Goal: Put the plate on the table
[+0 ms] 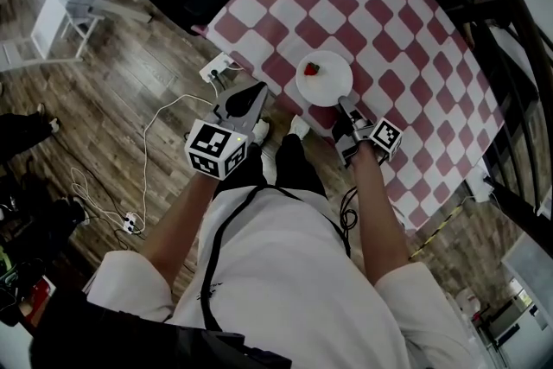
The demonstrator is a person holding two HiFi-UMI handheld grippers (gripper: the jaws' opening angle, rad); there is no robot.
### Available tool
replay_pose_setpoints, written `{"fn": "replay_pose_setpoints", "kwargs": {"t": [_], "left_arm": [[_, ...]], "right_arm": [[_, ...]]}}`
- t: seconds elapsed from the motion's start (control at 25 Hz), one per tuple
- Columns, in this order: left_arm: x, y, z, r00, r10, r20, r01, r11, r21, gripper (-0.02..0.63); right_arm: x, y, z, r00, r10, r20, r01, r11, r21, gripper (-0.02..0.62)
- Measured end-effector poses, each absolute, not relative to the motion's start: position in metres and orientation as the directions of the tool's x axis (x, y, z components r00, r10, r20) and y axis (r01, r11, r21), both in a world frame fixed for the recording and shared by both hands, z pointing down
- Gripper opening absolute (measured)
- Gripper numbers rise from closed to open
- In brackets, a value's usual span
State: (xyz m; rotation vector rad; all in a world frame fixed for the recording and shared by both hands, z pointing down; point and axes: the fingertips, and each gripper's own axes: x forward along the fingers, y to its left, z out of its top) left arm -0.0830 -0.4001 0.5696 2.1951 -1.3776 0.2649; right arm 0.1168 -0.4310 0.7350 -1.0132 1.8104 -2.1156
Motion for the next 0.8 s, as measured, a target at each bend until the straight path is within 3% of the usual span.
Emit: {"fn": "replay_pose_setpoints", "kwargs": {"t": [0.48,0.68,0.8], "left_arm": [[-0.082,-0.390,0.555,0.480,-0.774,0.414,-0.872,-0.369,0.320,0.006],[-0.080,-0.388,0.546,0.503,-0.765,0.403,-0.861,-0.402,0.312,0.006],[-0.073,-0.389,0.540,0.524,-0.755,0.394,-0.849,-0.429,0.307,0.006]], "right_arm": [[0.112,-0.428,0.745,-0.639,-0.496,0.588,-0.484,-0.336,-0.808,0.039],[0.104,-0.430,0.731,-0.647,-0.524,0.554,-0.484,-0.279,-0.830,0.169],[0.106,-0.425,0.725,-0.648,-0.535,0.541,-0.474,-0.273,-0.837,0.190]]}}
